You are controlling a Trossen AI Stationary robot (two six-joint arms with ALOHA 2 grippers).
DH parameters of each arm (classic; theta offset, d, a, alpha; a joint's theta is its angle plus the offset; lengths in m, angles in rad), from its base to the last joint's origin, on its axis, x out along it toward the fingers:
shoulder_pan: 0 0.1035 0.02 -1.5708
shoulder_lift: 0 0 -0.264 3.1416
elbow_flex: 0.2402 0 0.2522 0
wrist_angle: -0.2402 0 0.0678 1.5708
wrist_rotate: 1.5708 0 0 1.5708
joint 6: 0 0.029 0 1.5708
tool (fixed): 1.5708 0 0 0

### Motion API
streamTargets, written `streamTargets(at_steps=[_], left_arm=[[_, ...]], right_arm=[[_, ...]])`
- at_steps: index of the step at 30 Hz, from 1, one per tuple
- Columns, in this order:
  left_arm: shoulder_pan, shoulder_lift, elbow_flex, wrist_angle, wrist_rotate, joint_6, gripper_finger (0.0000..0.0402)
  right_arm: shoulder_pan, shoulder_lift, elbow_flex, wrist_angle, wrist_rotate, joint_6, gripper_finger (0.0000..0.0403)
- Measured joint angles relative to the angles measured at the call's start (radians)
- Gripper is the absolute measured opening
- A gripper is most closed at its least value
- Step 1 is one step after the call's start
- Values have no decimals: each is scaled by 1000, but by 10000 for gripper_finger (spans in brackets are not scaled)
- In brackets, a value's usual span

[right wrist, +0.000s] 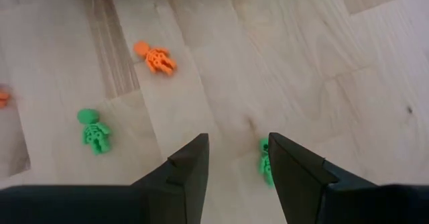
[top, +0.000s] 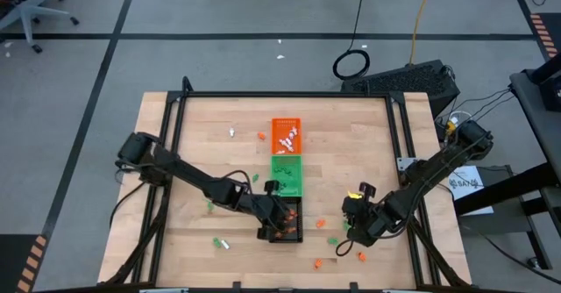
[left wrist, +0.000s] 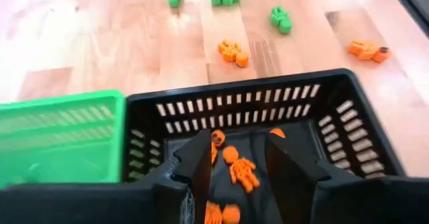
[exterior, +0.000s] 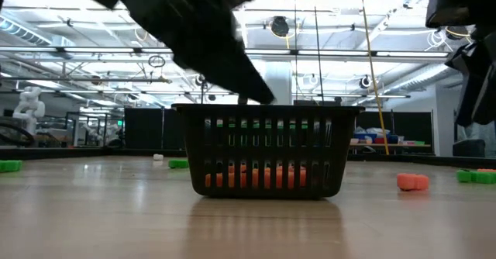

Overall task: Sort Halloween decoration
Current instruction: Put the green skeleton toy into the green bin

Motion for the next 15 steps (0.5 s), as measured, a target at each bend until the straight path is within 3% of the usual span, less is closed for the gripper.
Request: streamTargets(at_steps=[6, 15], left_arm=[[-11, -146, -2, -185, -10, 47, 136], [-10, -305, -3, -379, -152, 49, 136]], right_arm=[[18, 52, 0, -12, 0, 2, 141], [26, 89, 0, -13, 0, 5, 142]])
